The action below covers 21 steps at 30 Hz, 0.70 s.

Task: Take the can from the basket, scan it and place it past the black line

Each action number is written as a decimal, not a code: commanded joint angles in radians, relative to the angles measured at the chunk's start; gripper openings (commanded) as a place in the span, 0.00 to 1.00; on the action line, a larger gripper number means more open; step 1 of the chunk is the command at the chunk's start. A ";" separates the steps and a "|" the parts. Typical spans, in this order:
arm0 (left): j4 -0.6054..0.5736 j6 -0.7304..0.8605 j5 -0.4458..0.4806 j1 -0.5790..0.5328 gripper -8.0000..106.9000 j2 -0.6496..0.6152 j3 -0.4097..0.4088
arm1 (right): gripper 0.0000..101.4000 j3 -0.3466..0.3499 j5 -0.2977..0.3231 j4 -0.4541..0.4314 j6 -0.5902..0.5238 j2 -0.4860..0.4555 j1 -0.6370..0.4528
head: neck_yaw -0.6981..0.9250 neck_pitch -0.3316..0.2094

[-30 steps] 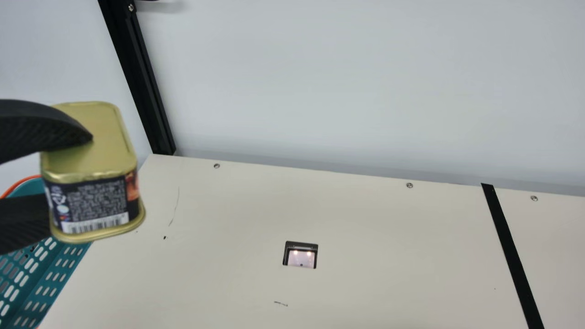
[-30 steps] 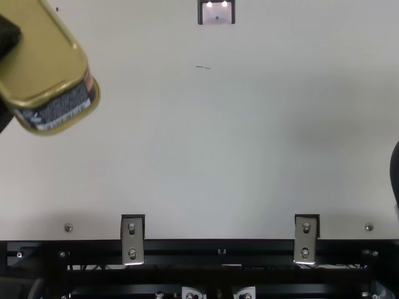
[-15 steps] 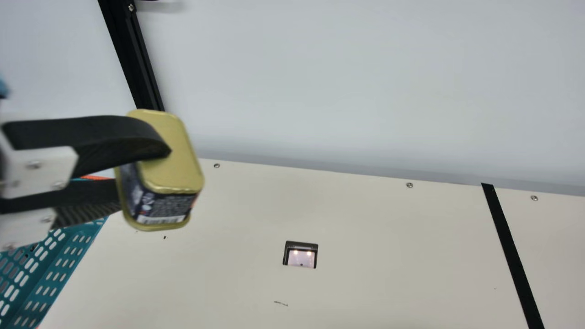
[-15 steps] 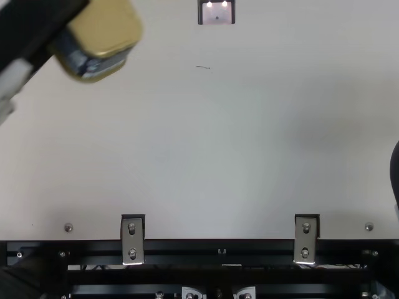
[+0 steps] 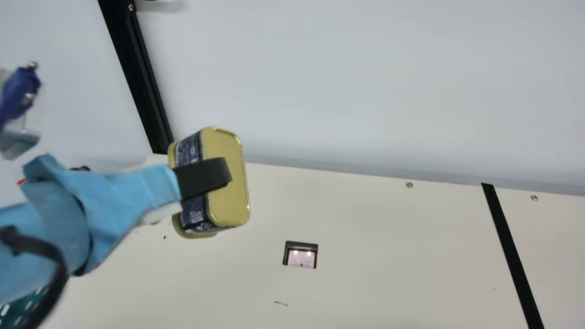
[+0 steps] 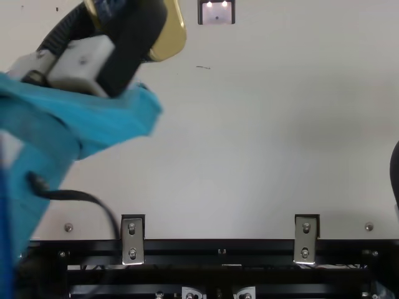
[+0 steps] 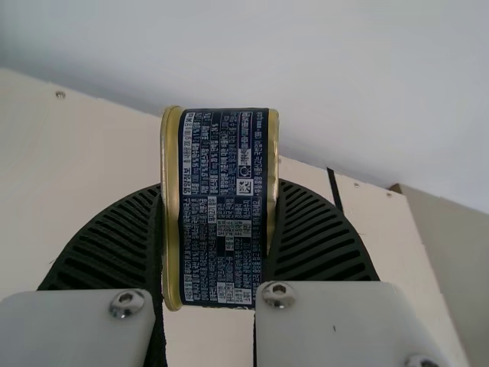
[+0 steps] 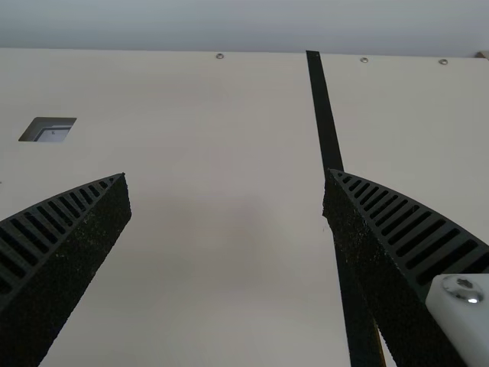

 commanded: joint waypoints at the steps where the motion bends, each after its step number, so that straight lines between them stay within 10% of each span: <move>1: 0.164 -0.012 -0.003 -0.037 0.16 0.005 0.018 | 1.00 0.000 0.000 0.000 0.000 0.000 0.000 | -0.002 -0.037; 21: 0.719 -0.199 -0.095 -0.060 0.16 0.013 0.272 | 1.00 0.000 0.000 0.000 0.000 0.000 0.000 | -0.002 -0.037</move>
